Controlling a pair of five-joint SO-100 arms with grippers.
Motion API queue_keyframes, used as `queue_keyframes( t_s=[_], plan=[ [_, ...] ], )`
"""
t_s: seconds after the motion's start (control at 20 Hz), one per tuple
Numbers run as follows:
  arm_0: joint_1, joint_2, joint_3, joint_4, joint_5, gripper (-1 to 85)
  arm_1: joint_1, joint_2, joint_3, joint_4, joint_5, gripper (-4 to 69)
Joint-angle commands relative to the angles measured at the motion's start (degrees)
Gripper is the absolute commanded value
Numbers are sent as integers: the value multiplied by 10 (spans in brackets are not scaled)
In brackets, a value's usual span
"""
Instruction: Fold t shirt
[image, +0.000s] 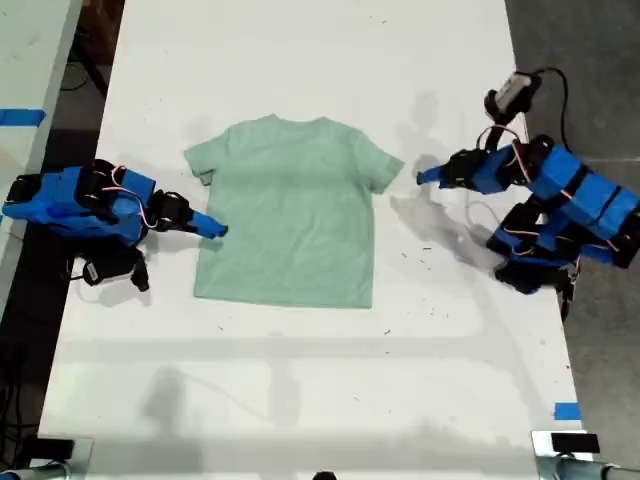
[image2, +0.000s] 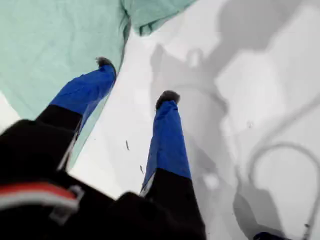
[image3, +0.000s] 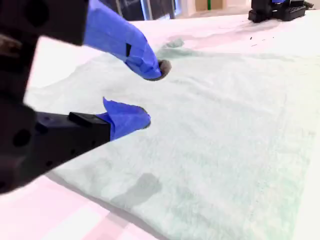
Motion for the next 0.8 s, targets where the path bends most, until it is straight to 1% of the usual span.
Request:
queue_keyframes(
  t_s=[0.0,0.15,0.3,0.55,0.6,0.65,0.75],
  plan=[
    [3,4,-2,-6,3,118,66,-149,-124,-64,-76,216],
    [3,4,-2,-6,3,118,97,-275,-171,-133,-117,221],
    [3,4,-2,-6,3,118,104,-389,-213,-189,-134,221],
    [3,4,-2,-6,3,118,81,-584,-323,-225,-137,215],
    [3,4,-2,-6,3,118,80,-613,-330,-232,-145,83],
    [3,4,-2,-6,3,118,81,-636,-336,-226,-136,18],
    [3,4,-2,-6,3,118,90,-633,-337,-210,-133,19]
  ],
)
